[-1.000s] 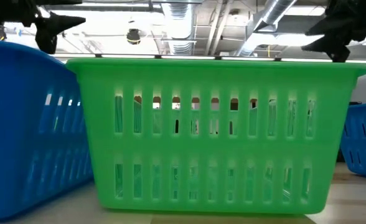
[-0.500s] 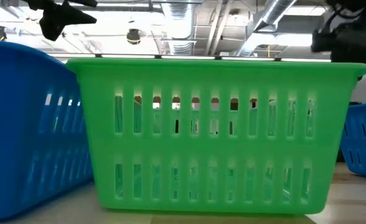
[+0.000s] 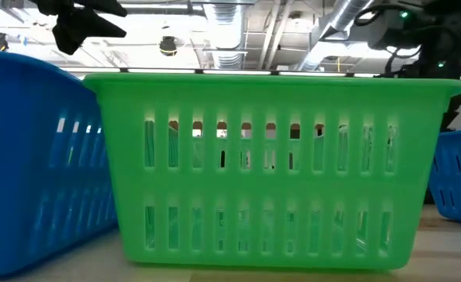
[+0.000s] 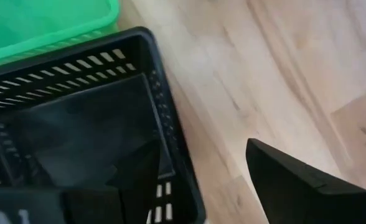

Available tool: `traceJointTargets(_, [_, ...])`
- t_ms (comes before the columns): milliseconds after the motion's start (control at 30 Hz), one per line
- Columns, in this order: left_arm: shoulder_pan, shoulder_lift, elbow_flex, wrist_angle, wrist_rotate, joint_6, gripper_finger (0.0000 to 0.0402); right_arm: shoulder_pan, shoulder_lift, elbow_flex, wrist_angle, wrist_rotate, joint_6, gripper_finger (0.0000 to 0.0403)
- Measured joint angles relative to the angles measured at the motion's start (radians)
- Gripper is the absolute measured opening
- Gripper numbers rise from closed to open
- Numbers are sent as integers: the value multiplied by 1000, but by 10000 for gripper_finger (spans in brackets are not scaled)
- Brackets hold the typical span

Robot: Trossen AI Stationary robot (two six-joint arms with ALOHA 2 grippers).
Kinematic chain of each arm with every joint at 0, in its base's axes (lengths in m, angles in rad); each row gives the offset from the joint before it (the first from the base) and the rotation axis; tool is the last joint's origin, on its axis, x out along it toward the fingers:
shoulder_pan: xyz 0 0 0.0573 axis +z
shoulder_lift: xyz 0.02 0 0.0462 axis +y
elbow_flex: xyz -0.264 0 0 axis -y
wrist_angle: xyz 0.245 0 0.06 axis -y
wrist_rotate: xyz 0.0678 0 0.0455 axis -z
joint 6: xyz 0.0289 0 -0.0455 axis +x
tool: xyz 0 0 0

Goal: Stack baskets on shelf by color
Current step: Put the top right black bin on the shelf

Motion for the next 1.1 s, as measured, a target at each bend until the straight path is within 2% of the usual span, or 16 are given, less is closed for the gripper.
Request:
traceJointTargets(233, [0, 0, 0, -18, 116, 5, 167, -43, 63, 0, 37, -24, -35, 263])
traceJointTargets(500, [0, 0, 0, -40, 122, 5, 167, -72, 165, 0, 89, -25, -77, 235])
traceJointTargets(633, [0, 0, 0, -87, 122, -11, 167, -81, 217, 1, 94, -23, -79, 185])
traceJointTargets(867, [0, 0, 0, -113, 121, -33, 167, -87, 257, 4, 90, -38, -82, 24])
traceJointTargets(1100, [0, 0, 0, -113, 109, -33, 167, -87, 220, 65, 20, -39, -33, 10])
